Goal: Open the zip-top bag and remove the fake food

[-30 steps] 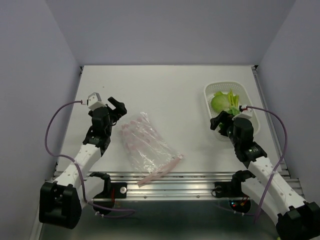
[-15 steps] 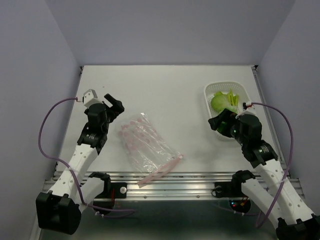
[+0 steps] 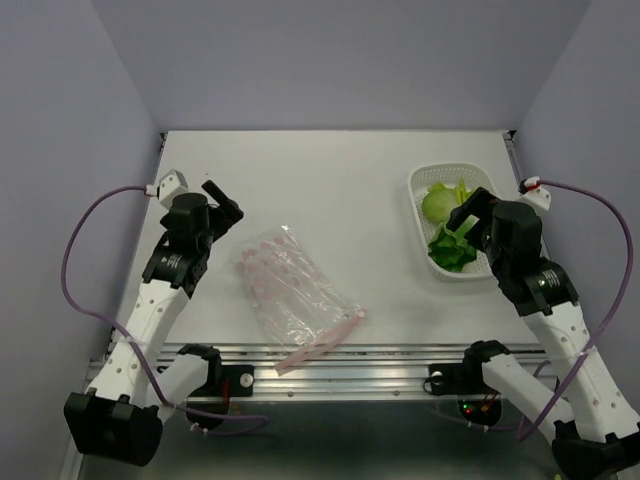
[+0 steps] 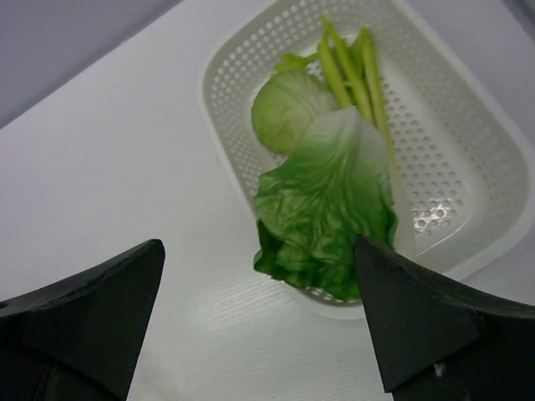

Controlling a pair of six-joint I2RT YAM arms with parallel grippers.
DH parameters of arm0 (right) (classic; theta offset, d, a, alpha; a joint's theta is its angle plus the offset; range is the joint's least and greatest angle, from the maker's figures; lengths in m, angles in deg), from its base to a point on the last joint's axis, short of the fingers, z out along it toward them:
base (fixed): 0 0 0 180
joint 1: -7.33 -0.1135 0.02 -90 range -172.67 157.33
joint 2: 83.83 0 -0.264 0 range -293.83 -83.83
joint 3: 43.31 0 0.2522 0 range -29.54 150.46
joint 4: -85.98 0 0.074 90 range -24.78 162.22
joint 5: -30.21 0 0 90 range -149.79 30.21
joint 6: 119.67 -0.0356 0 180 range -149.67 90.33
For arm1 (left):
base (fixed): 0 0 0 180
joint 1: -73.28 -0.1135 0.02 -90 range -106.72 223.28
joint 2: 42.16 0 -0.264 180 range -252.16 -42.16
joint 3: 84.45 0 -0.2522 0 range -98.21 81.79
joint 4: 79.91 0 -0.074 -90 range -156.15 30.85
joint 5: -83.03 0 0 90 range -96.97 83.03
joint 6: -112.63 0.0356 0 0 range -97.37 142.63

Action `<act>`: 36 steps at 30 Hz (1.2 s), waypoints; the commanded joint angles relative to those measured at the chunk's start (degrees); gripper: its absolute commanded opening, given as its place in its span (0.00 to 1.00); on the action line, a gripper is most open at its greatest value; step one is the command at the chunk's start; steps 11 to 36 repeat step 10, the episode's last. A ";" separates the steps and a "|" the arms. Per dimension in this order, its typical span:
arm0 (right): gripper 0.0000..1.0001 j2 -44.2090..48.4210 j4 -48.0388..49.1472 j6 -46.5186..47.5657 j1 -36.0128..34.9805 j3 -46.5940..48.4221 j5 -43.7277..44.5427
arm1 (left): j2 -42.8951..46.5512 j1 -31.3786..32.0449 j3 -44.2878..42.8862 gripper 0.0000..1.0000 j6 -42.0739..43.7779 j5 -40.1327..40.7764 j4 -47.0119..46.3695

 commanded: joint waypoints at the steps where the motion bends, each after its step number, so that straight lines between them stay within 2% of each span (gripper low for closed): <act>1: 1.00 -3.24 -6.63 0.20 0.34 6.30 16.33 | 3.94 -0.12 -3.10 0.99 -0.73 4.41 5.14; 5: 1.00 -2.02 -5.85 0.12 0.34 6.49 18.80 | 5.96 -0.12 -4.59 0.99 -0.47 6.08 6.37; 10: 1.00 -0.26 -3.30 1.87 0.34 5.44 16.44 | 6.32 -0.12 -5.12 0.99 -0.38 7.14 7.25; 36: 1.00 -0.26 -3.30 1.87 0.34 5.44 16.44 | 6.32 -0.12 -5.12 0.99 -0.38 7.14 7.25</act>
